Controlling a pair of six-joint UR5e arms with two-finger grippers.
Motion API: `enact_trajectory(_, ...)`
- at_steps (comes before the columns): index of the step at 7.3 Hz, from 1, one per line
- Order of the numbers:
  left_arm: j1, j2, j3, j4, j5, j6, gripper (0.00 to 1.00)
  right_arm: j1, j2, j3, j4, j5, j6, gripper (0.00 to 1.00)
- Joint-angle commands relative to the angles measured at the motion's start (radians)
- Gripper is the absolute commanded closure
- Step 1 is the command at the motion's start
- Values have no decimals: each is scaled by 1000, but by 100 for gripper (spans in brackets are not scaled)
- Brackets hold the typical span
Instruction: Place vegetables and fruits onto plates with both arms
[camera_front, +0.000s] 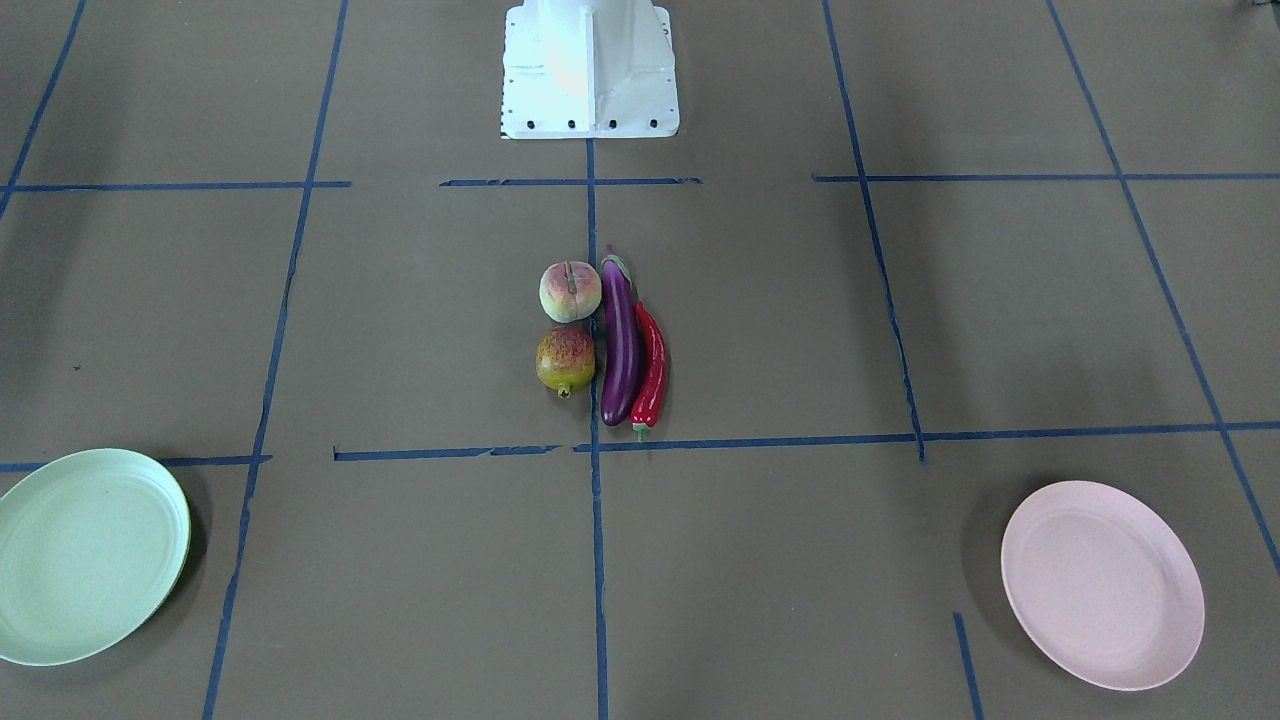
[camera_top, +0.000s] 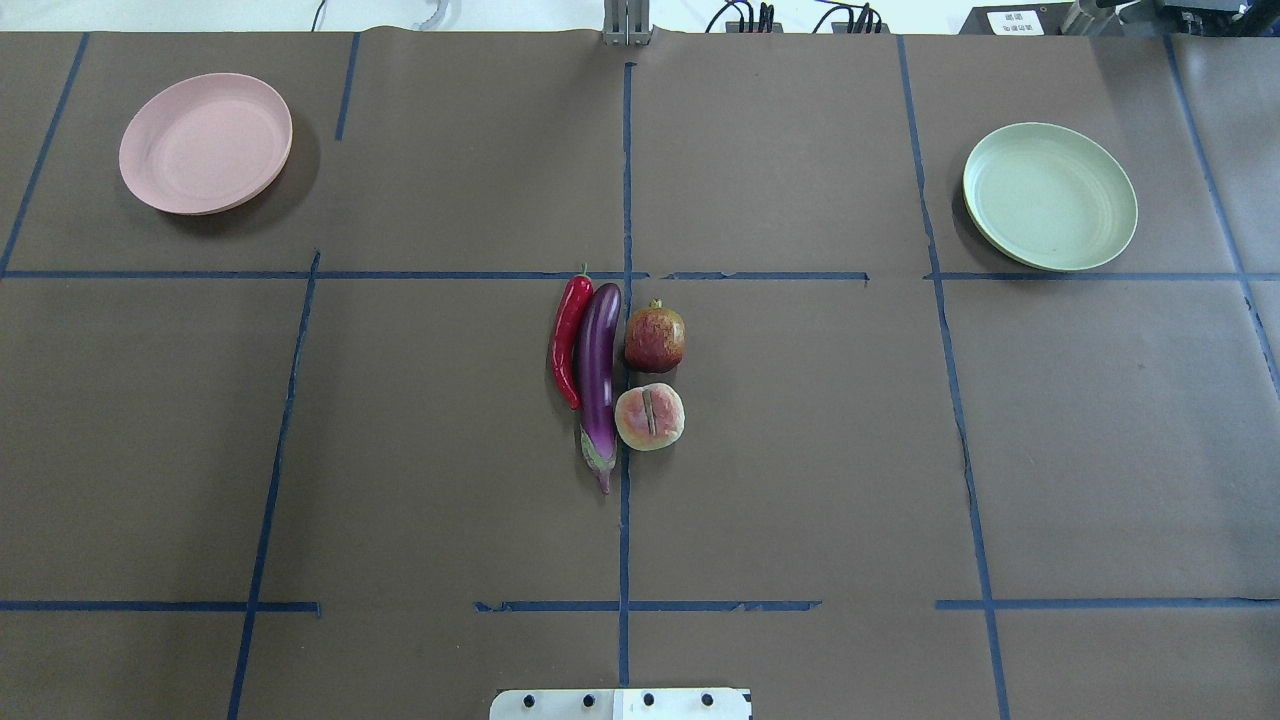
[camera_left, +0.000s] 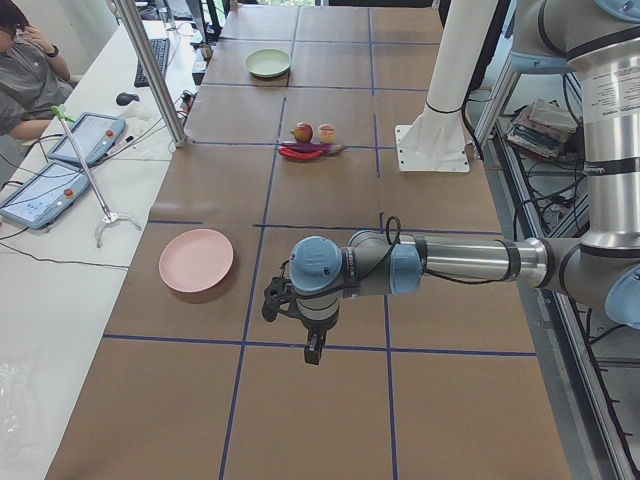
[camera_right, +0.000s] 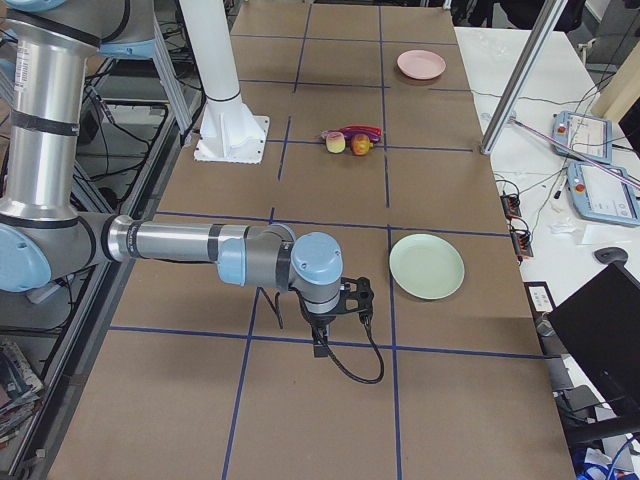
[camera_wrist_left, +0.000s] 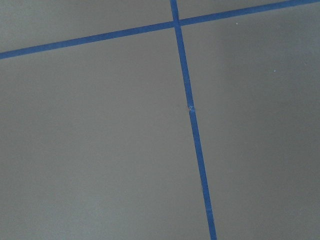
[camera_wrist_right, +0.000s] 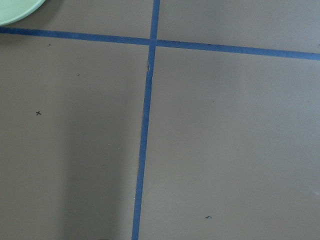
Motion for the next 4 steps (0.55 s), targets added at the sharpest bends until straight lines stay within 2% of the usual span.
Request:
enact_trajectory(1, 0, 3, -1, -2, 0, 2, 0, 0, 0, 0, -1, 0, 0, 0)
enact_trajectory(2, 0, 3, -4, 1, 0, 1, 0, -17, 5, 6, 2, 0, -3, 0)
enact_trajectory(4, 3, 0, -3, 0, 2, -1, 0, -109, 15, 82, 4, 2, 9, 0)
